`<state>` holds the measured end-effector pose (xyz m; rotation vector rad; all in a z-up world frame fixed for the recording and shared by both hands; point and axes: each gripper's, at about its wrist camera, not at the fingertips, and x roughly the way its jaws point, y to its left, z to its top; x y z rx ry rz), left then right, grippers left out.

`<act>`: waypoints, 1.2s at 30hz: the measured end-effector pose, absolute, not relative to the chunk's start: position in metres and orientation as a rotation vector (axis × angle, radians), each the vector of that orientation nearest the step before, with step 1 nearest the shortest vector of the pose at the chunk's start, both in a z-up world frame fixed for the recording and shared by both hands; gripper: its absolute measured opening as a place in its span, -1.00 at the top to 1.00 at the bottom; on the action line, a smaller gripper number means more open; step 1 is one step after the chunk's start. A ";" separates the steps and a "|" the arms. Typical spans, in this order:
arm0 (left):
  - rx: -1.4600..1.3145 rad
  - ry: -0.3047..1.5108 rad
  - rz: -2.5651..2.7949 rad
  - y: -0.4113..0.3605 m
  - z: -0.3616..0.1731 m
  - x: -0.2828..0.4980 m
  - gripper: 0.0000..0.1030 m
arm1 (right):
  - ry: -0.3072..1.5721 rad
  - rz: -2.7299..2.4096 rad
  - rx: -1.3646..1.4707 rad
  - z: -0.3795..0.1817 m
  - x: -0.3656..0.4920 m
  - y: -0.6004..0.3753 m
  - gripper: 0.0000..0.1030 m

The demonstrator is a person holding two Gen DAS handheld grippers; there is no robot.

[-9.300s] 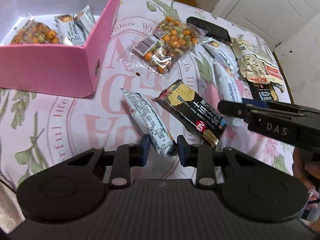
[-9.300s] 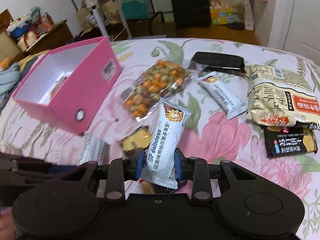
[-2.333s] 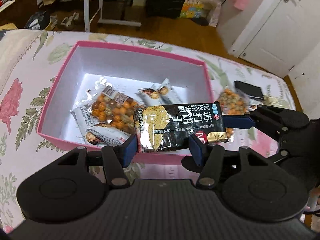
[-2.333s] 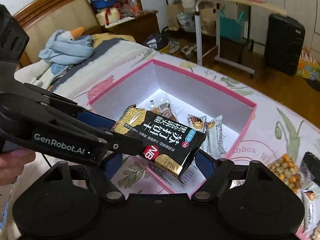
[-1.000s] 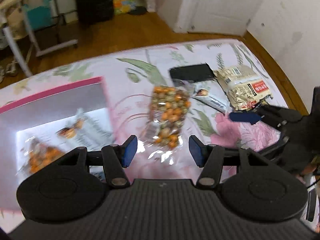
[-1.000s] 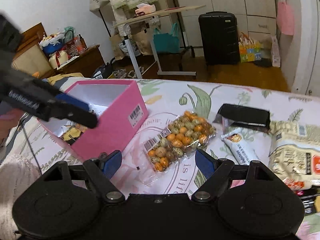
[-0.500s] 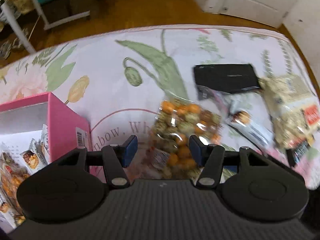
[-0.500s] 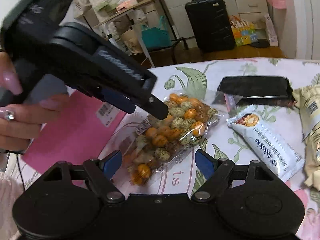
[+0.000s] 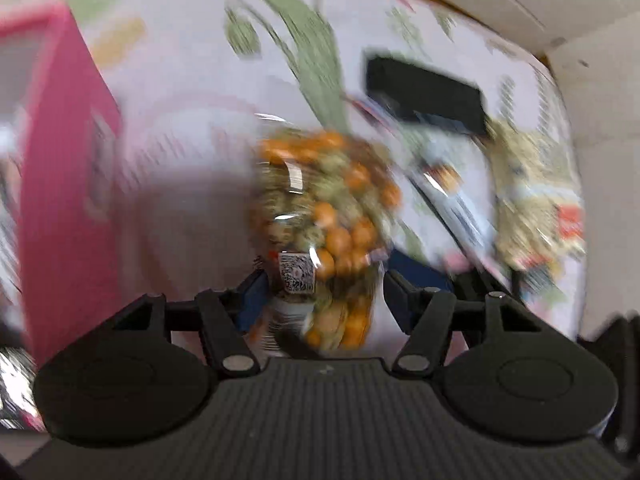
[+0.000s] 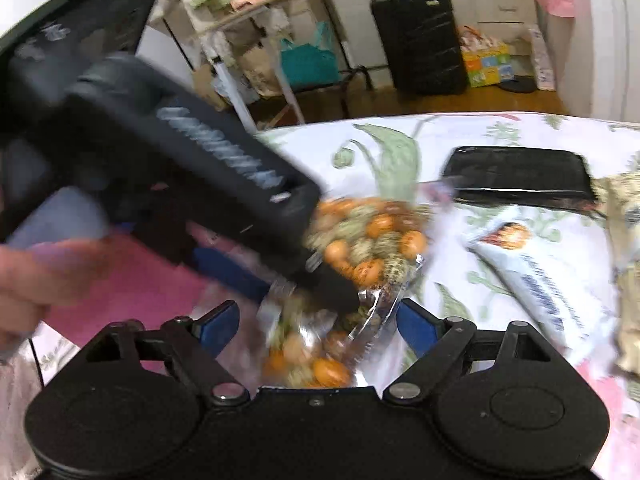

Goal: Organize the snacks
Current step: 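Grasp the clear bag of coated nuts with the left tool, then lift the nut bag with the left tool and carry it over the box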

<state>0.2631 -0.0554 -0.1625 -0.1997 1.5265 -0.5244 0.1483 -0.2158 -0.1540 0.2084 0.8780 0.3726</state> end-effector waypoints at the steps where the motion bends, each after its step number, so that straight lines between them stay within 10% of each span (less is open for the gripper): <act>1: -0.217 1.550 -0.548 -0.056 -0.164 0.259 -0.19 | 0.885 0.372 0.191 -0.152 0.145 -0.218 -0.74; 12: -0.191 1.409 -0.493 -0.050 -0.178 0.243 -0.25 | 0.881 0.364 0.006 -0.163 0.137 -0.196 -0.95; 36: -0.090 1.261 -0.591 -0.042 -0.136 0.156 -0.07 | 0.876 0.271 -0.034 -0.127 0.081 -0.182 -0.37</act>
